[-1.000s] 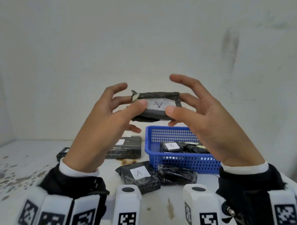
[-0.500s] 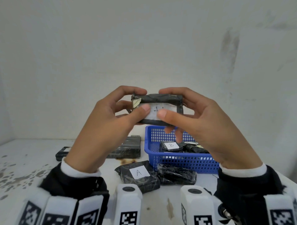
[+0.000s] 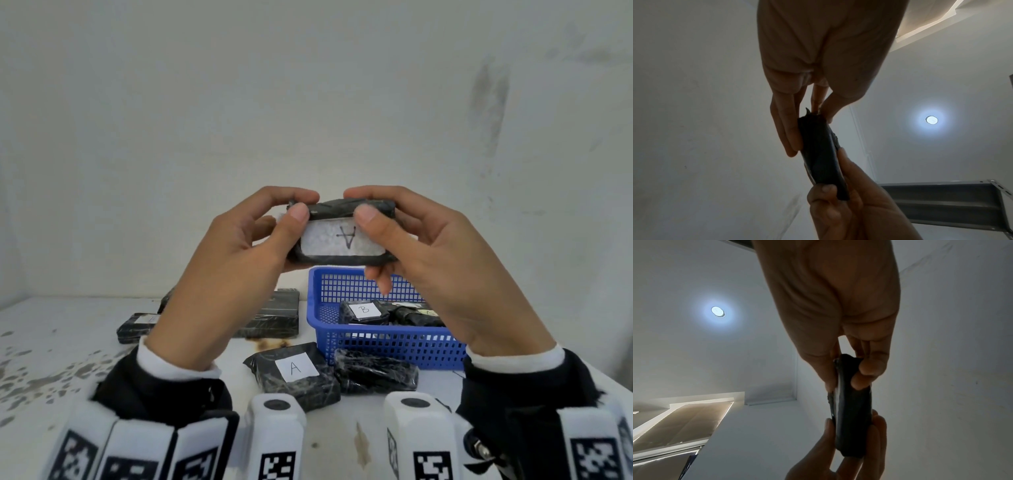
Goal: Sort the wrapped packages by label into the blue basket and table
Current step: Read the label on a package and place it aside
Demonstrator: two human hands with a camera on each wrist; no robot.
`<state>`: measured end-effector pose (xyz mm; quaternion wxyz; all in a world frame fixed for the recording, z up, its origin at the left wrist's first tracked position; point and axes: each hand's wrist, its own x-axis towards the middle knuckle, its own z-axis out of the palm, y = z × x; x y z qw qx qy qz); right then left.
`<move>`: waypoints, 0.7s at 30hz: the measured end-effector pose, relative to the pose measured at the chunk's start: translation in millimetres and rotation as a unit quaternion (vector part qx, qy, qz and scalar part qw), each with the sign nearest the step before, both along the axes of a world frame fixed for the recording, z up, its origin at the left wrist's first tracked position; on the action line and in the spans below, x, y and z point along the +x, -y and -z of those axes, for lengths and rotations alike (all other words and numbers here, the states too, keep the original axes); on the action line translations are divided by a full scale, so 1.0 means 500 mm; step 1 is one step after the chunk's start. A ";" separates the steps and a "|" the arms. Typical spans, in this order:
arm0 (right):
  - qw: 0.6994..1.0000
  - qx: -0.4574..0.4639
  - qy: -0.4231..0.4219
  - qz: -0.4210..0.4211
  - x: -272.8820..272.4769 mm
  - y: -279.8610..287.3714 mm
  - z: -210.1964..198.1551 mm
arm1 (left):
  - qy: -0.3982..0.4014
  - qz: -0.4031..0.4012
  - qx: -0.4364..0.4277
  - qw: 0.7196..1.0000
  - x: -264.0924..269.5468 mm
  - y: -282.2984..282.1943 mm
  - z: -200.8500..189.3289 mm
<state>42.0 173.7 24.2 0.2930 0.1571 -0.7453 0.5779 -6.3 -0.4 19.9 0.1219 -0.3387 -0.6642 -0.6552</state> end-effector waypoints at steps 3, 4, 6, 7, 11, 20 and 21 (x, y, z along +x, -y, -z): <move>1.000 -0.006 -0.004 -0.007 0.000 -0.001 0.000 | 0.016 0.031 0.012 0.999 0.000 0.005 -0.002; 1.000 -0.002 -0.006 -0.010 0.000 -0.002 0.000 | 0.023 0.039 0.014 0.999 0.003 0.006 -0.003; 1.000 0.004 -0.010 -0.016 -0.001 -0.005 0.002 | 0.032 0.045 0.018 0.998 0.005 0.006 -0.004; 1.000 0.006 -0.012 -0.017 -0.001 -0.006 0.002 | 0.036 0.048 0.021 0.998 0.005 0.006 -0.004; 1.000 0.012 -0.016 -0.021 -0.003 -0.009 0.001 | 0.054 0.065 0.019 0.996 0.004 0.004 -0.005; 1.000 0.025 0.016 0.005 0.005 -0.001 -0.002 | 0.032 0.047 0.011 0.998 0.003 -0.002 -0.005; 0.999 0.030 0.015 0.007 0.005 -0.001 -0.002 | 0.030 0.045 0.009 0.999 0.005 -0.002 -0.004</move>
